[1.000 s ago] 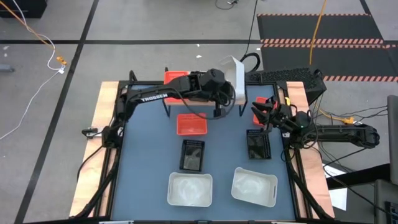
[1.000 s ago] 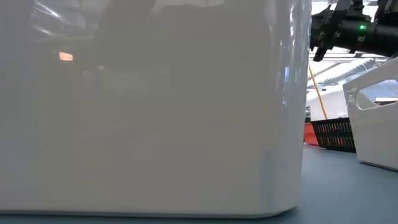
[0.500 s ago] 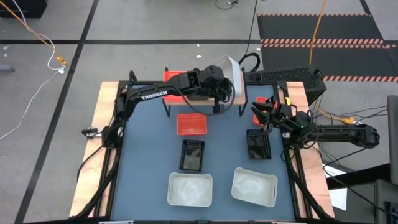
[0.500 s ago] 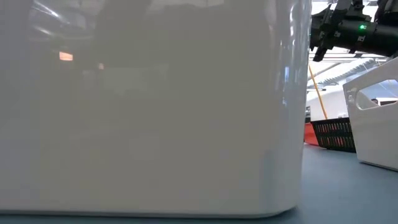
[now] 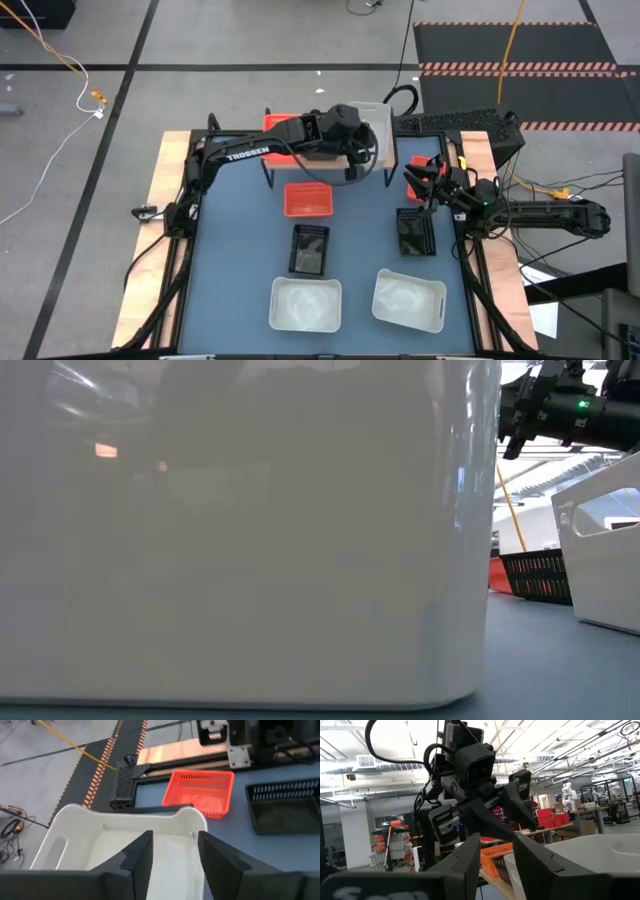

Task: Stack baskets on shelf by color
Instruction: Put the left gray bin on the shelf

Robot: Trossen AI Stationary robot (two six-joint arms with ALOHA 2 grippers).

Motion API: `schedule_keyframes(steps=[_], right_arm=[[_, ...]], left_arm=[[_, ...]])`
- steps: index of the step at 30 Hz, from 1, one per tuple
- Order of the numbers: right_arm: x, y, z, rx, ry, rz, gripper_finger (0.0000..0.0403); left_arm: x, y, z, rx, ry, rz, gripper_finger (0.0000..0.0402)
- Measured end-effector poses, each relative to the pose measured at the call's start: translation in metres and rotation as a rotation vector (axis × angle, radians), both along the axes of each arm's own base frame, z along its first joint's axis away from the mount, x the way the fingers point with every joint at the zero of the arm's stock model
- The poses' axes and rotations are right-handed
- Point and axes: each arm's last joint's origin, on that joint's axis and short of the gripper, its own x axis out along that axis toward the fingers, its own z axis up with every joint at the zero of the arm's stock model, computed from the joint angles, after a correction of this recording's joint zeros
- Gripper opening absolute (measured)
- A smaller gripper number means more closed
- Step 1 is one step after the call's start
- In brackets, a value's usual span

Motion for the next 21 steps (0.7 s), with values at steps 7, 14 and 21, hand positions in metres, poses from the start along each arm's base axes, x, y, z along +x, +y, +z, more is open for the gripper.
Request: schedule_keyframes(steps=[7, 14, 21], right_arm=[[0.001, 0.0, -0.003, -0.014, 0.046, -0.014, 0.0109], [0.004, -0.002, -0.013, -0.003, 0.155, -0.052, 0.0109], [0.005, -0.002, -0.016, 0.016, 0.178, -0.039, 0.0109]], left_arm=[[0.002, -0.01, 0.0, 0.013, 0.003, -0.027, 0.0177], [-0.007, -0.033, -0.002, 0.118, 0.158, 0.024, 0.0177], [-0.021, -0.041, -0.017, 0.017, 0.334, 0.148, 0.0177]])
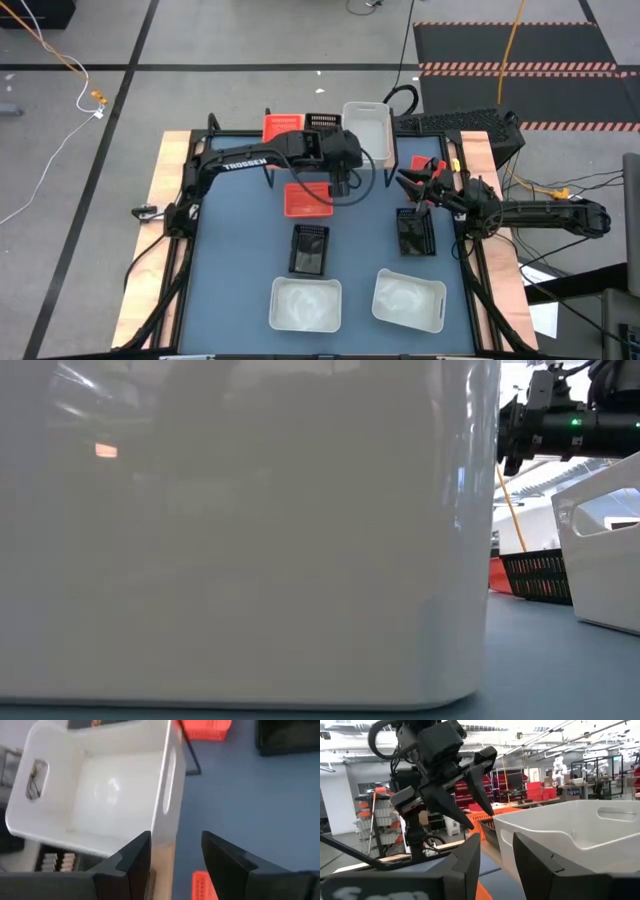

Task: Stack baskets on shelf by color
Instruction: Put the left gray bin on the shelf

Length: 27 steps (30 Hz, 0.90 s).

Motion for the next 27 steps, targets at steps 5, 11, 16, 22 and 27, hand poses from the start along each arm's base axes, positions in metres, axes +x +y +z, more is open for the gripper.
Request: schedule_keyframes(steps=[5, 11, 16, 22, 27], right_arm=[[0.0, 0.0, 0.0, 0.021, -0.005, 0.006, 0.0109], [0.001, 0.0, -0.003, 0.042, 0.018, 0.01, 0.0109], [0.001, 0.0, -0.003, 0.024, 0.02, 0.006, 0.0109], [0.001, 0.0, -0.004, 0.019, 0.033, 0.004, 0.0109], [0.001, 0.0, -0.006, 0.001, 0.064, -0.001, 0.0109]], left_arm=[[0.006, -0.003, -0.011, -0.008, -0.018, -0.035, 0.0177], [0.014, 0.003, -0.022, -0.005, -0.065, -0.035, 0.0177], [0.015, 0.015, -0.019, 0.022, -0.104, -0.026, 0.0177], [0.016, 0.021, -0.016, 0.036, -0.129, -0.023, 0.0177], [0.016, 0.007, -0.013, 0.048, -0.122, -0.066, 0.0177]])
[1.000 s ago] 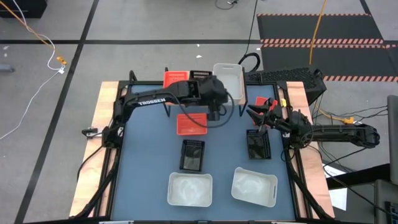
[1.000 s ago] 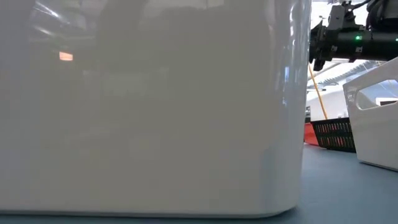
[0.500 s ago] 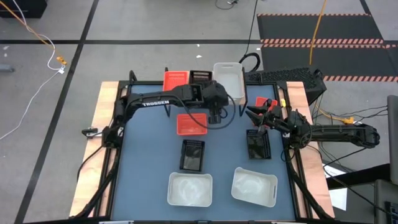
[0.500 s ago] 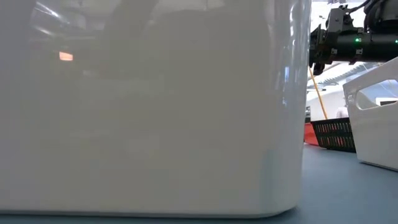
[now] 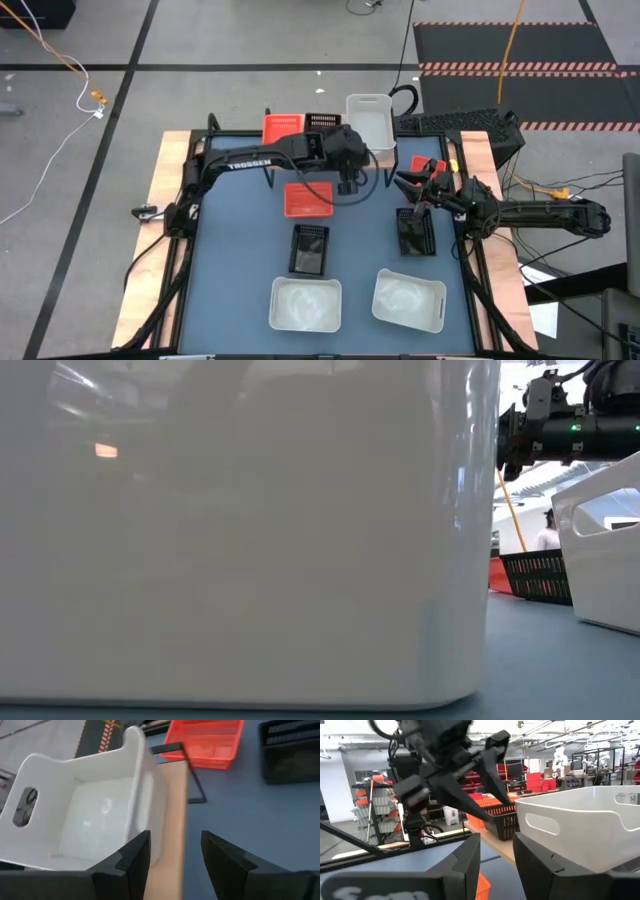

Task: Stack baskets on shelf by color
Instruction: Put the left gray bin on the shelf, then stack the left orange bin on top of the other orange bin on the shelf

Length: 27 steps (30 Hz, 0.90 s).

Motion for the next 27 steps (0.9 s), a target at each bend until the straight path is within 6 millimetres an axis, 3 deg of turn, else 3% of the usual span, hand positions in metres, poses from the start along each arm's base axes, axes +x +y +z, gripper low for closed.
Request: schedule_keyframes(steps=[10, 13, 16, 21, 27], right_arm=[[0.002, 0.007, 0.0, -0.03, 0.002, 0.247, 0.0109], [0.002, 0.01, 0.001, -0.031, -0.002, 0.303, 0.0109], [0.004, 0.014, 0.0, -0.035, 0.009, 0.333, 0.0109], [0.005, 0.019, -0.001, -0.056, 0.018, 0.36, 0.0109], [0.006, 0.016, 0.001, -0.046, -0.008, 0.24, 0.0109]], left_arm=[[-0.027, -0.044, 0.036, -0.019, -0.022, -0.051, 0.0177], [-0.041, -0.062, 0.032, -0.037, 0.012, -0.075, 0.0177], [-0.067, -0.078, 0.023, -0.059, 0.054, -0.081, 0.0177], [-0.113, -0.1, 0.011, -0.133, -0.043, -0.038, 0.0177], [-0.161, -0.11, -0.011, -0.172, -0.102, 0.084, 0.0177]])
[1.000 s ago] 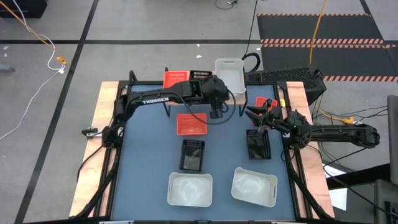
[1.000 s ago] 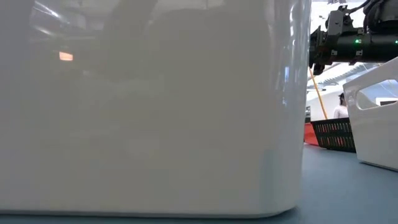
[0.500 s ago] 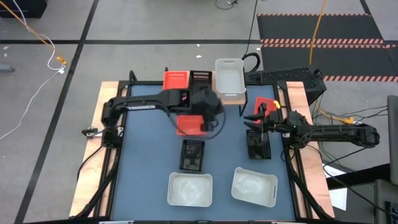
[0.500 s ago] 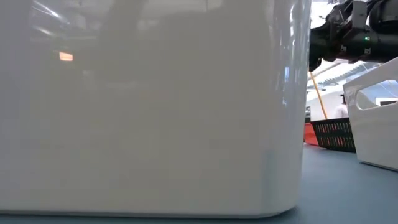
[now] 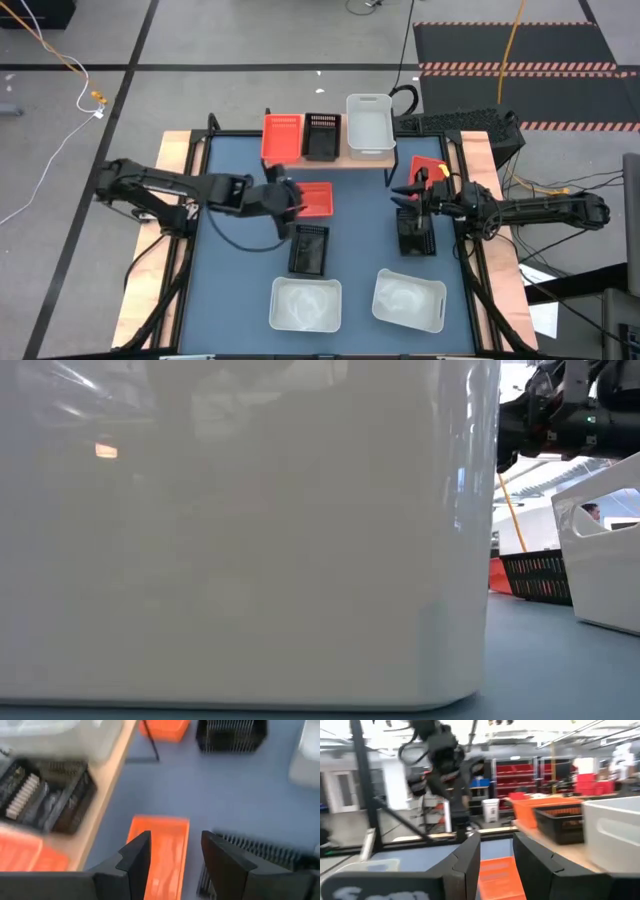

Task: Stack baskets on shelf by color
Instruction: Stack the left orange bin on top of the other orange bin on the shelf

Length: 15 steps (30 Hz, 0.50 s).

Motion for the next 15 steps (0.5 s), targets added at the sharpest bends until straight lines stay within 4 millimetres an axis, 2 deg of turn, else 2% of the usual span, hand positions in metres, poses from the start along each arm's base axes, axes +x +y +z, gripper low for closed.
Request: schedule_keyframes(steps=[4, 9, 15], right_arm=[[0.0, -0.001, 0.002, -0.015, -0.017, -0.033, 0.0109], [-0.001, -0.001, 0.006, -0.08, -0.048, -0.045, 0.0109], [-0.002, -0.001, 0.009, -0.146, -0.079, -0.063, 0.0109]], left_arm=[[-0.019, 0.001, -0.03, 0.064, 0.174, -0.129, 0.0177], [-0.032, 0.002, -0.069, 0.193, 0.374, -0.294, 0.0177], [-0.042, 0.007, -0.1, 0.363, 0.521, -0.498, 0.0177]])
